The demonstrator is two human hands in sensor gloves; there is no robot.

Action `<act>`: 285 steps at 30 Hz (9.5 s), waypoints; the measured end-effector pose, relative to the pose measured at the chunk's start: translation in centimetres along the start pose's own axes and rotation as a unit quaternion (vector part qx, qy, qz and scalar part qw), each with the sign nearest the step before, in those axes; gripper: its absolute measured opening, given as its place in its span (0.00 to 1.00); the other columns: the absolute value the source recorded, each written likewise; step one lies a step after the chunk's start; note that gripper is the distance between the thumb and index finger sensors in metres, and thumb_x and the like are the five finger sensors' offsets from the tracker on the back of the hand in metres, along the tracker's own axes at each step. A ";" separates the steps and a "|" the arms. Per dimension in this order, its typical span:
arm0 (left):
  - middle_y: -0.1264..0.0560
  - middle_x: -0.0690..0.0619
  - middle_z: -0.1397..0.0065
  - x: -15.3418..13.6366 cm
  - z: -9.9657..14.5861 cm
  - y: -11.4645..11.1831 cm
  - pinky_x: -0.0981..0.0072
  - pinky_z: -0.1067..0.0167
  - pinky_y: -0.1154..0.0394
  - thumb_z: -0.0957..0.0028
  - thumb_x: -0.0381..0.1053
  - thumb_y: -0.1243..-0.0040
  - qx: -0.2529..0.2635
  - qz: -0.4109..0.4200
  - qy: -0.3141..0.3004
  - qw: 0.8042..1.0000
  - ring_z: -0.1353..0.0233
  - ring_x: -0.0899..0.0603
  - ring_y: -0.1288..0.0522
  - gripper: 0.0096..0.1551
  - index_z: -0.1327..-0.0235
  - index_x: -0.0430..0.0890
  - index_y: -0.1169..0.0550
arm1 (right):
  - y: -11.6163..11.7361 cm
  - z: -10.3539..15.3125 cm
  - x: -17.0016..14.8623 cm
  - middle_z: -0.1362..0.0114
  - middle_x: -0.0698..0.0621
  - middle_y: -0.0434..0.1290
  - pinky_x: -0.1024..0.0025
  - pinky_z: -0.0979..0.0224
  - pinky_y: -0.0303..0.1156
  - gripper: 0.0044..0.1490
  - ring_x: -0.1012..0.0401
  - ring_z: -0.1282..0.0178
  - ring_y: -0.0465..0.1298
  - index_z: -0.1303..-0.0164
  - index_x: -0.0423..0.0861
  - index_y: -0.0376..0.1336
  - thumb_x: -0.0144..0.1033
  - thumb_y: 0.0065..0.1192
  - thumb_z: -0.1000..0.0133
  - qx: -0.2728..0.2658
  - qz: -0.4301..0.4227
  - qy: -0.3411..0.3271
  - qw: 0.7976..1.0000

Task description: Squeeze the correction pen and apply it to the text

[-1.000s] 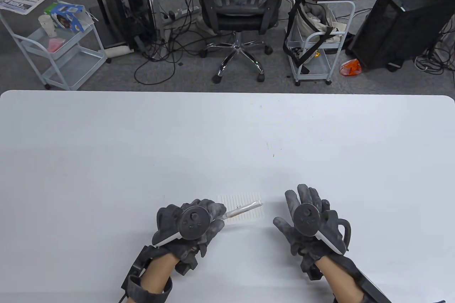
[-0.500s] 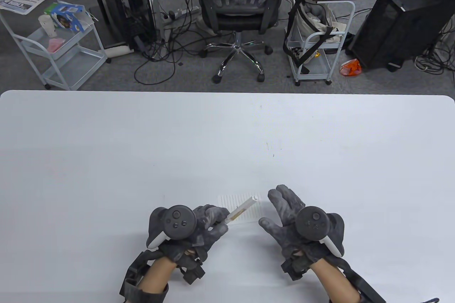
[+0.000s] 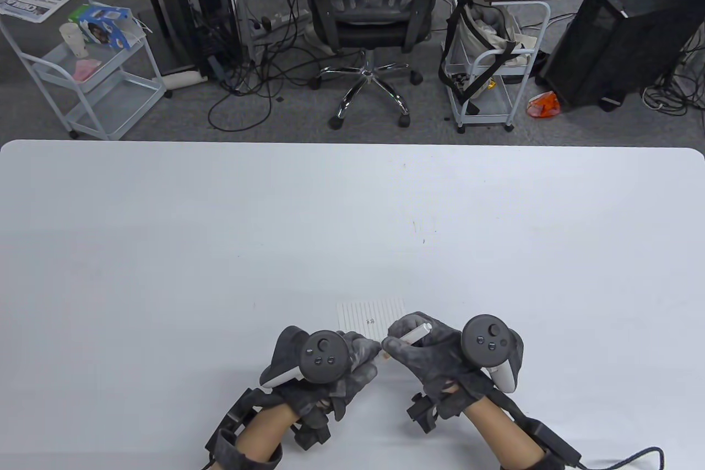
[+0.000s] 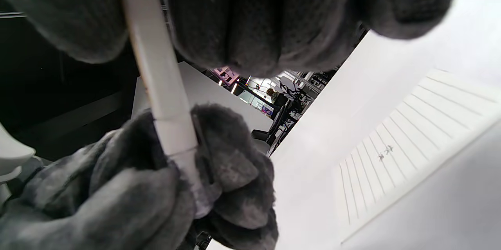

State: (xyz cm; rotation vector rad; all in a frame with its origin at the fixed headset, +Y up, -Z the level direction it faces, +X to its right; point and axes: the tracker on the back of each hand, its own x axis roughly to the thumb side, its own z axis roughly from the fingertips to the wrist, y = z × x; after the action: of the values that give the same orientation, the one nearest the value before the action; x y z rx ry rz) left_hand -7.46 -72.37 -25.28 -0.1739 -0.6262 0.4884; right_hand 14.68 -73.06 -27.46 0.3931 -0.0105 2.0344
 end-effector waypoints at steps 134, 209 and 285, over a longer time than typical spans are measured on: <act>0.67 0.51 0.16 -6.0 -5.8 -4.0 0.46 0.20 0.59 0.45 0.60 0.63 -0.203 -0.133 0.190 0.951 0.15 0.40 0.65 0.38 0.26 0.54 0.59 | 4.8 -7.6 0.5 0.75 0.48 0.84 0.56 0.60 0.79 0.25 0.56 0.79 0.80 0.76 0.43 0.78 0.56 0.71 0.54 -0.071 0.328 0.045 0.941; 0.68 0.51 0.16 -6.1 -5.8 -4.2 0.46 0.20 0.60 0.45 0.60 0.65 -0.206 -0.138 0.191 0.950 0.15 0.40 0.66 0.39 0.26 0.53 0.60 | 5.5 -7.6 0.7 0.76 0.47 0.84 0.55 0.58 0.80 0.24 0.55 0.78 0.81 0.77 0.42 0.79 0.54 0.72 0.55 -0.080 0.353 0.020 0.932; 0.68 0.51 0.16 -6.2 -5.8 -4.3 0.46 0.20 0.61 0.45 0.61 0.65 -0.208 -0.138 0.192 0.949 0.15 0.40 0.66 0.39 0.26 0.53 0.60 | 4.6 -7.5 0.4 0.77 0.47 0.84 0.55 0.60 0.80 0.24 0.55 0.80 0.80 0.78 0.42 0.79 0.54 0.73 0.56 -0.073 0.349 0.035 0.934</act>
State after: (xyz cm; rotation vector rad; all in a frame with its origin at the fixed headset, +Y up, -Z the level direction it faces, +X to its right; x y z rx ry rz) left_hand -6.62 -79.21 -31.85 -0.5605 -0.3548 0.0389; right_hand 8.48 -73.60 -33.72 0.2357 -0.2927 2.7270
